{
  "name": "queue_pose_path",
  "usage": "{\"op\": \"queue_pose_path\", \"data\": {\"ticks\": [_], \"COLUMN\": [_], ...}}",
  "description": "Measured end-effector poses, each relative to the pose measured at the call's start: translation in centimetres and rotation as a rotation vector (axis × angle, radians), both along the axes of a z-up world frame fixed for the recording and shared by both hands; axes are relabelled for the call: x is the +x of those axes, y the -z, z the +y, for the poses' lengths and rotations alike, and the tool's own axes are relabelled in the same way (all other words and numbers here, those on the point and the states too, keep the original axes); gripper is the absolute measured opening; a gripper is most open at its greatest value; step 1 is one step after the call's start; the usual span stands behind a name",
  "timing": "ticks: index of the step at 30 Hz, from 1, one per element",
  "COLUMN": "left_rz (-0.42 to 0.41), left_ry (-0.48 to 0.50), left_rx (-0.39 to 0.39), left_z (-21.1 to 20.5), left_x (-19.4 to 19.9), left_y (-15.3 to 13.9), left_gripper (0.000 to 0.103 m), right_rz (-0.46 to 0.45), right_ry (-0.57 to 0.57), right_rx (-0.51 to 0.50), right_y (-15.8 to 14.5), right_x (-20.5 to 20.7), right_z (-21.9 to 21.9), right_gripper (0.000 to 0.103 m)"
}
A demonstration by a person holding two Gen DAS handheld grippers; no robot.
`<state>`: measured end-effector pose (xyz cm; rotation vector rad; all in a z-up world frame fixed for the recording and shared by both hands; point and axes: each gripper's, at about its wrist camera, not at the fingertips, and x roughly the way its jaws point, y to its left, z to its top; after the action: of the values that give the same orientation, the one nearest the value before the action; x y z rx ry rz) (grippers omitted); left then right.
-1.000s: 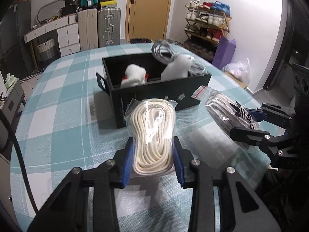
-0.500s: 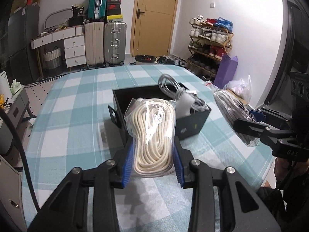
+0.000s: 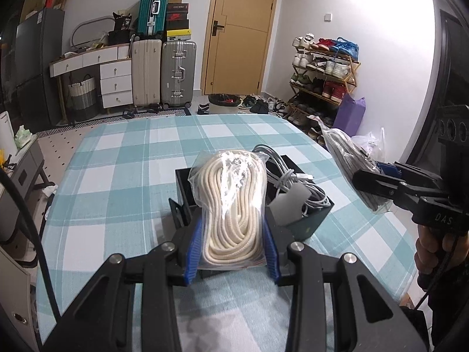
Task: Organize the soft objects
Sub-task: 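Carry the rope bag and adidas lace bag over the black box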
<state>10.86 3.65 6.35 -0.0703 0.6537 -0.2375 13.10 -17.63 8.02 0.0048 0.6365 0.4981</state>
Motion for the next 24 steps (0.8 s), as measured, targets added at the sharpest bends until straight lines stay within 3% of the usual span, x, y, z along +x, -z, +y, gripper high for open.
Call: {"op": "queue_pose_path", "data": {"ticks": [16, 24], "left_rz": [0.018, 0.033], "left_ry": [-0.028, -0.024], "left_rx": [0.017, 0.023], "left_z": [-0.2, -0.3], "left_x": [3.7, 4.5], "left_y": [1.2, 1.9], "left_gripper": [0.036, 0.036], "right_rz": [0.056, 0.132], "right_ry": [0.067, -0.047], "right_rx": [-0.082, -0.061], "right_y": [3.2, 4.8], "right_x": [7.0, 8.5], "right_z": [0.5, 2.5], "right_gripper": [0.046, 0.046]}}
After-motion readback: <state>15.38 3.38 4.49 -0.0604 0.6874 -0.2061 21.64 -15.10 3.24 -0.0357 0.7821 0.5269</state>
